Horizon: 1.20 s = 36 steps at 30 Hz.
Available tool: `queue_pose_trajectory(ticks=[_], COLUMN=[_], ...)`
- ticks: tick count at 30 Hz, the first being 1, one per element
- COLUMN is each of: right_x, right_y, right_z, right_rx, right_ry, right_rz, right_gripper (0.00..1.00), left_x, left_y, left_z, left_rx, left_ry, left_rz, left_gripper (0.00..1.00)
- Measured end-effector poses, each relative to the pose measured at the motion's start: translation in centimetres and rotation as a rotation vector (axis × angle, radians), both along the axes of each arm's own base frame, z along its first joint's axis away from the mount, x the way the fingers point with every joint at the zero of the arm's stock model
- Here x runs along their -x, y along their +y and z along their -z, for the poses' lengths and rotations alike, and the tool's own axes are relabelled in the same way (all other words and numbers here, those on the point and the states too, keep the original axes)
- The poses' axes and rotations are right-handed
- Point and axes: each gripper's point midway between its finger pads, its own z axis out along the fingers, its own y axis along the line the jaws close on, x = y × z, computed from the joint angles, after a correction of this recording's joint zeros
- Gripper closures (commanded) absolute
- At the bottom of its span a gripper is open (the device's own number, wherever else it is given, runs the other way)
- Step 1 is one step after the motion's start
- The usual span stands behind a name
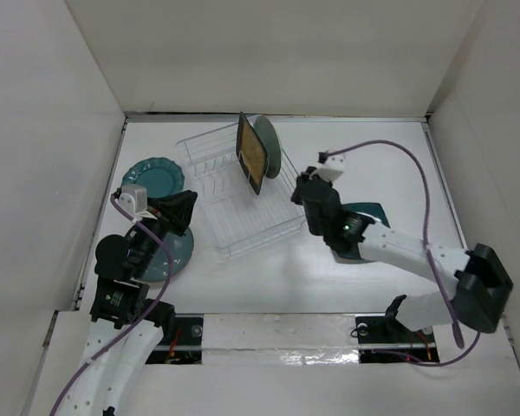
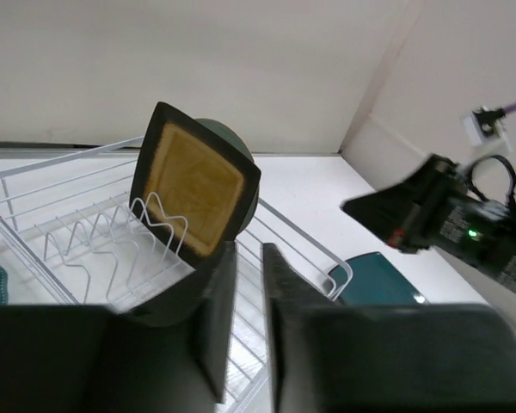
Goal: Load the plates into the dish rack
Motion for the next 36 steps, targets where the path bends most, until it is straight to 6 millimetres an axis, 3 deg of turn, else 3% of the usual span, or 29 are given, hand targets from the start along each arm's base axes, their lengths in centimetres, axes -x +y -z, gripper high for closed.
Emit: queue_pose_trajectory(ticks=[2, 6, 9, 10, 15, 17, 23, 29, 36], right_x=[2.0, 6.0, 9.1, 10.0, 14.1, 14.7, 15.0, 15.1, 13.8], right_y=[-2.8, -8.1, -11.8, -12.7, -15.7, -16.2, -17.4, -18.0, -19.4], right_z=[1.3, 6.2, 10.8, 12.2, 17.3, 17.6, 18.6, 19.8, 20.2], right_rx=[-0.025, -0.084, -0.139, -0.163, -0.282, -0.336, -0.399, -0.427, -0.553], right_ry=[0.025, 0.122, 0.219, 0.251, 0.381, 0.403, 0.466, 0.554, 0.57], right_rz=[0.015, 0.06, 0.117, 0.137, 0.211, 0.235, 0.312, 0.355, 0.4], right_gripper=[1.0, 1.0, 0.82, 0.69, 0.34, 0.29, 0.3, 0.32, 0.31], left_x=[0.1, 0.3, 0.4, 0.4, 0.4, 0.5, 0.8, 1.0, 1.0], left_y=[-0.1, -0.2, -0.3, -0.3, -0.2, -0.2, -0.3, -0.2, -0.2], left_z=[0.0, -0.1, -0.2, -0.2, -0.3, -0.3, -0.6, -0.8, -0.8], left_rx=[-0.003, -0.002, -0.001, -0.001, 0.0, 0.001, 0.004, 0.007, 0.007], left_ry=[-0.004, -0.008, -0.011, -0.012, -0.014, -0.017, -0.026, -0.037, -0.037], left_rz=[0.005, 0.012, 0.015, 0.015, 0.014, 0.015, 0.021, 0.019, 0.017], left_gripper=[1.0, 1.0, 1.0, 1.0, 0.96, 0.91, 0.84, 0.83, 0.83])
